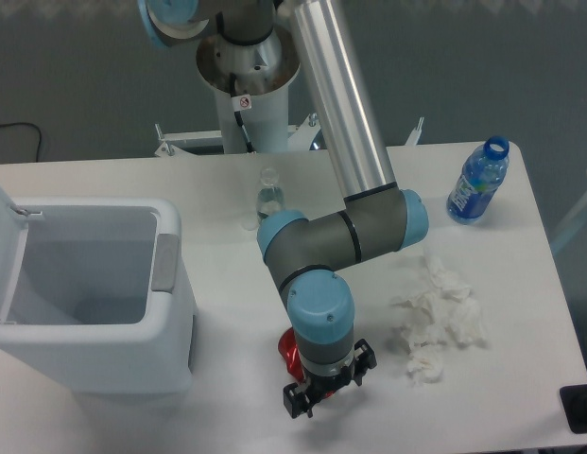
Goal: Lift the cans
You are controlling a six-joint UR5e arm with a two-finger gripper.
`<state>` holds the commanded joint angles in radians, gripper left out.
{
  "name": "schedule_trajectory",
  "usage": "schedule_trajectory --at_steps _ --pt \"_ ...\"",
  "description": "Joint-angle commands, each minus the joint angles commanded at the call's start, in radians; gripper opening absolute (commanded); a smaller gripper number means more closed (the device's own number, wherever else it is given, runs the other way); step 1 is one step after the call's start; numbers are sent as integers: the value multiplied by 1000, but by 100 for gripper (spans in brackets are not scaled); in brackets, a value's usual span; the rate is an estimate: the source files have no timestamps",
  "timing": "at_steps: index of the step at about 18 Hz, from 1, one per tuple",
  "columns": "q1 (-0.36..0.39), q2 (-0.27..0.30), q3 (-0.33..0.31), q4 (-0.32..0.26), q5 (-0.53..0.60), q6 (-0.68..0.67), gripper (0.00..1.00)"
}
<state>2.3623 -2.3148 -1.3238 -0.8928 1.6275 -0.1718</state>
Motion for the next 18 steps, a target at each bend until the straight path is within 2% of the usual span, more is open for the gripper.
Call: schedule_trajectory --at_steps 9,18 --pt "0 3 -49 2 6 3 100" --pt "-3 8 -64 3 51 2 100"
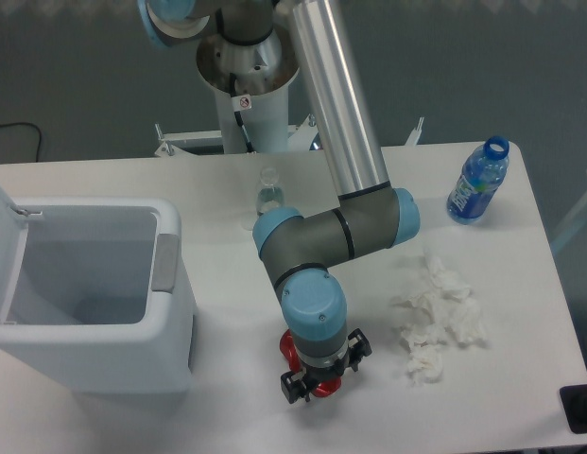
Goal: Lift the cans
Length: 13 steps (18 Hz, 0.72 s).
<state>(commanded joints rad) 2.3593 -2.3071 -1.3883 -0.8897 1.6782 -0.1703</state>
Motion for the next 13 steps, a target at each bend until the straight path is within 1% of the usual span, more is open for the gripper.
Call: schedule_trajectory --at_steps 4,5,6,8,9,11,13 --pt "0 6 2 0 0 2 99" --pt "0 6 2 0 -2 2 97" --pt "0 8 2 2 -3 2 93" --pt "-2 8 2 2 -3 2 90" --pt "-2 8 2 2 -3 3 85" --pt "-3 8 2 3 -3 2 81" --pt "-3 8 2 3 -3 3 81"
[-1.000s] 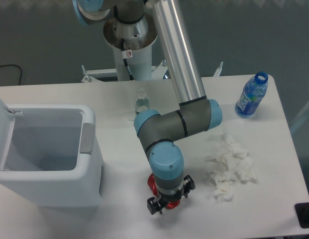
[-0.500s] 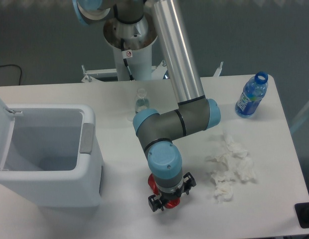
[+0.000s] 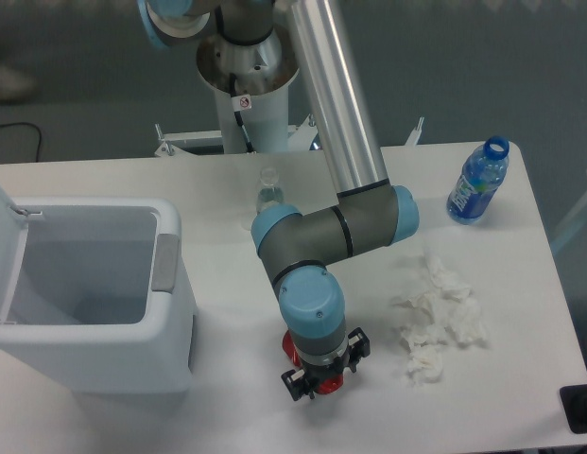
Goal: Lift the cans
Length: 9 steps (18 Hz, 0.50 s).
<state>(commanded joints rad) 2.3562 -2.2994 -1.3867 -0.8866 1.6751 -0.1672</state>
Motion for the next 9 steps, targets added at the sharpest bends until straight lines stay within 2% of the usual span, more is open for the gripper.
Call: schedule_trajectory --at_steps 3,4,9 --pt "0 -2 0 2 0 0 78" --pt "0 -2 0 2 0 0 73" --pt "-3 -2 -2 2 0 0 64"
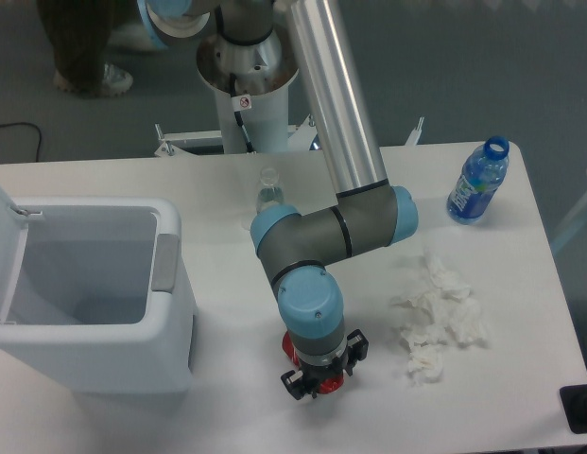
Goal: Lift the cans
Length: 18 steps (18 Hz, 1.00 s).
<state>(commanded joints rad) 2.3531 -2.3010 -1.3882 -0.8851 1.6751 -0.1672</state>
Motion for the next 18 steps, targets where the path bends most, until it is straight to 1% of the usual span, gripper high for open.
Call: schedule_trajectory --at_steps 3,7,10,14,18 --pt "0 2 0 0 0 0 60" --pt "-2 6 0 0 0 2 60" --pt "-2 31 -3 -3 0 63 60" --pt "0 37 -8 -3 3 86 60" --pt "5 98 -9 -9 5 185 60"
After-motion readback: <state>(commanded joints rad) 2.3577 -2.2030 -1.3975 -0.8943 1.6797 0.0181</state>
